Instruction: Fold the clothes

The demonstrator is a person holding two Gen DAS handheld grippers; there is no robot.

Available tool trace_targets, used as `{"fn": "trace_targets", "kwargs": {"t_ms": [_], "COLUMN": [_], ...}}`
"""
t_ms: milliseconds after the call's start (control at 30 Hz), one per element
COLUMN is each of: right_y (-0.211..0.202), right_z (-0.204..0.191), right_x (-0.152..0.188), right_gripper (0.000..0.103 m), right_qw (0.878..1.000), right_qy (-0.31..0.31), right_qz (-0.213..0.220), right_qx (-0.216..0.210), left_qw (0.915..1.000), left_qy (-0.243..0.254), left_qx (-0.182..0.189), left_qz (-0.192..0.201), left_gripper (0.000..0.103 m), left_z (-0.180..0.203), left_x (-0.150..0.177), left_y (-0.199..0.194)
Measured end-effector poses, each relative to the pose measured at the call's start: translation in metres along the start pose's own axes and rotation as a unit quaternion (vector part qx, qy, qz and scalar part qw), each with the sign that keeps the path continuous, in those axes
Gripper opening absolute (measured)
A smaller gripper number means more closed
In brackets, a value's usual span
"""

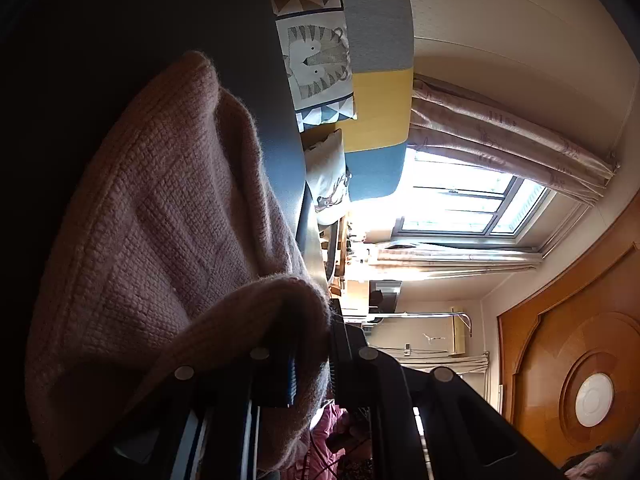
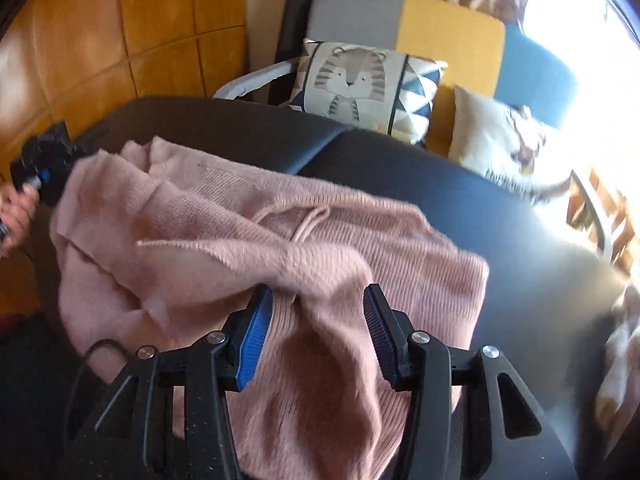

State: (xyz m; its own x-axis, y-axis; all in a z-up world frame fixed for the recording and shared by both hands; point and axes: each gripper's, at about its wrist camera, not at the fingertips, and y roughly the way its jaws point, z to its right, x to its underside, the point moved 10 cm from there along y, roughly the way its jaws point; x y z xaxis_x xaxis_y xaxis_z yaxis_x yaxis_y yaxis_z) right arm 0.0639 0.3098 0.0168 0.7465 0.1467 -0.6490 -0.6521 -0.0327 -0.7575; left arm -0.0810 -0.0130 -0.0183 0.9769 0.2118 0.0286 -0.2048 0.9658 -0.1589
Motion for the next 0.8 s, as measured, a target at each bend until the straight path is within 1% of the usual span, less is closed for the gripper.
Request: {"fn": "trace_targets", "kwargs": {"t_ms": [33,100,167,200,267,333,400,467,500,567,633,667,733,800], "right_y": [0.004,0.011,0.017,0.02,0.023,0.027,0.031,0.046,0.053,0.071,0.086,0.091,0.093,0.093], "right_z": [-0.002,-0.004,-0.003,-0.001,0.004,0.016,0.032,0.055,0.067,0.079,0.08,0.08,0.081,0.082], "right_x": [-0.006,-0.014,-0.018,-0.019,-0.022,-0.028,-0.033,-0.03,-0.028,-0.018,-0.011,-0.008,-0.009,-0.01], "right_gripper": [0.051,0.05,0.019,0.007,0.007,0.006,0.006,0.006,0.006,0.006,0.006,0.007,0.008,0.009], "right_qw": [1.0,1.0,1.0,0.999,0.998,0.995,0.988,0.976,0.968,0.953,0.951,0.95,0.946,0.947], "right_qy": [-0.015,-0.022,-0.014,-0.006,0.024,0.079,0.136,0.208,0.243,0.292,0.296,0.297,0.311,0.311], "right_qz": [0.002,0.002,-0.008,-0.015,-0.019,-0.013,-0.007,-0.014,-0.018,-0.044,-0.066,-0.069,-0.061,-0.059], "right_qx": [0.008,-0.008,-0.023,-0.028,-0.046,-0.063,-0.071,-0.068,-0.066,-0.067,-0.066,-0.059,-0.063,-0.057], "left_qw": [1.0,1.0,0.9999,0.9998,0.9991,0.9979,0.9956,0.9922,0.9913,0.9907,0.9896,0.989,0.9901,0.992], "left_qy": [-0.001,-0.004,-0.011,-0.015,-0.033,-0.051,-0.076,-0.101,-0.109,-0.116,-0.126,-0.131,-0.12,-0.103], "left_qx": [0.002,0.003,0.007,0.01,0.026,0.041,0.05,0.058,0.053,0.039,0.031,0.028,0.023,0.007], "left_qz": [0.0,-0.001,0.0,0.0,0.001,0.006,0.025,0.044,0.052,0.059,0.063,0.063,0.068,0.073], "left_gripper": [0.01,0.01,0.01,0.011,0.014,0.015,0.016,0.016,0.016,0.016,0.016,0.016,0.016,0.016], "left_z": [0.001,0.003,0.005,0.006,0.007,0.008,0.002,-0.006,-0.011,-0.021,-0.029,-0.032,-0.031,-0.028], "left_x": [0.0,-0.001,-0.002,-0.003,-0.006,-0.011,-0.022,-0.034,-0.04,-0.045,-0.048,-0.05,-0.054,-0.057], "left_y": [0.0,0.0,0.003,0.004,0.006,0.008,0.009,0.011,0.014,0.019,0.023,0.024,0.02,0.016]}}
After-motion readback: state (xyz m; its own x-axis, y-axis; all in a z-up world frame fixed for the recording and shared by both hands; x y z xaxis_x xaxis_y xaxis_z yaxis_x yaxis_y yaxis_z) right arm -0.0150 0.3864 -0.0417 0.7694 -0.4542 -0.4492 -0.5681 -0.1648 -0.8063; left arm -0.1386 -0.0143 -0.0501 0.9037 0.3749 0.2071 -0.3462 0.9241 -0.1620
